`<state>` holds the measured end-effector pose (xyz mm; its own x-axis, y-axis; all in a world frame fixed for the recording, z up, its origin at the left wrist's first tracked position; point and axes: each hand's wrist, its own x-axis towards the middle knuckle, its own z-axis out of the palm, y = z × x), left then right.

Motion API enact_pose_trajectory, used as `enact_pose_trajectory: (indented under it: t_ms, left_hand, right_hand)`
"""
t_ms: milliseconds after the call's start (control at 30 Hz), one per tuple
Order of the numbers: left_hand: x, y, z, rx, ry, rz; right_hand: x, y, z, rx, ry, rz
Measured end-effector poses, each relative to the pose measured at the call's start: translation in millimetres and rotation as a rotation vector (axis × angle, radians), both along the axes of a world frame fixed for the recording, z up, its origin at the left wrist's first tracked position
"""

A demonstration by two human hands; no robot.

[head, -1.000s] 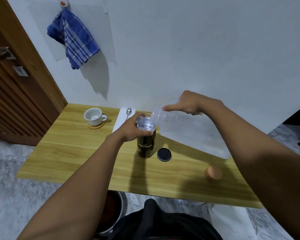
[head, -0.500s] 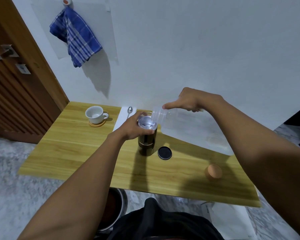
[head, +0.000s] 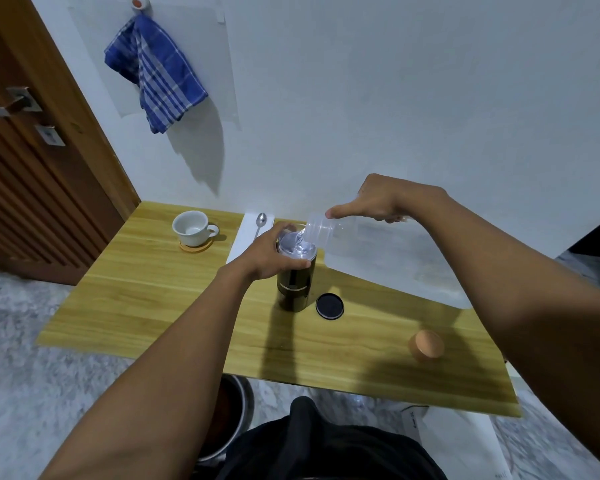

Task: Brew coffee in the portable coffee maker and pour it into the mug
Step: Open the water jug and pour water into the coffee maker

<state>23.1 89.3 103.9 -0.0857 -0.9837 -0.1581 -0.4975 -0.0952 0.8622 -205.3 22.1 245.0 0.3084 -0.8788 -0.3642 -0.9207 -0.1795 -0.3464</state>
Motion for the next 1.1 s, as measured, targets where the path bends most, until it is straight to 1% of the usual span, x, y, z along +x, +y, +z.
enact_pose_trajectory:
  t_ms: [733,1100]
  left_hand:
    - [2.4,-2.3,-1.8,0.01,-0.005,-0.007]
    - [2.4,-1.8,-1.1,0.01,0.017,-0.009]
  right_hand:
    - [4.2,-2.1,3.5,0.009,0.027,0.03]
    - [4.9,-3.7,2.5,0.029,0.026,0.009]
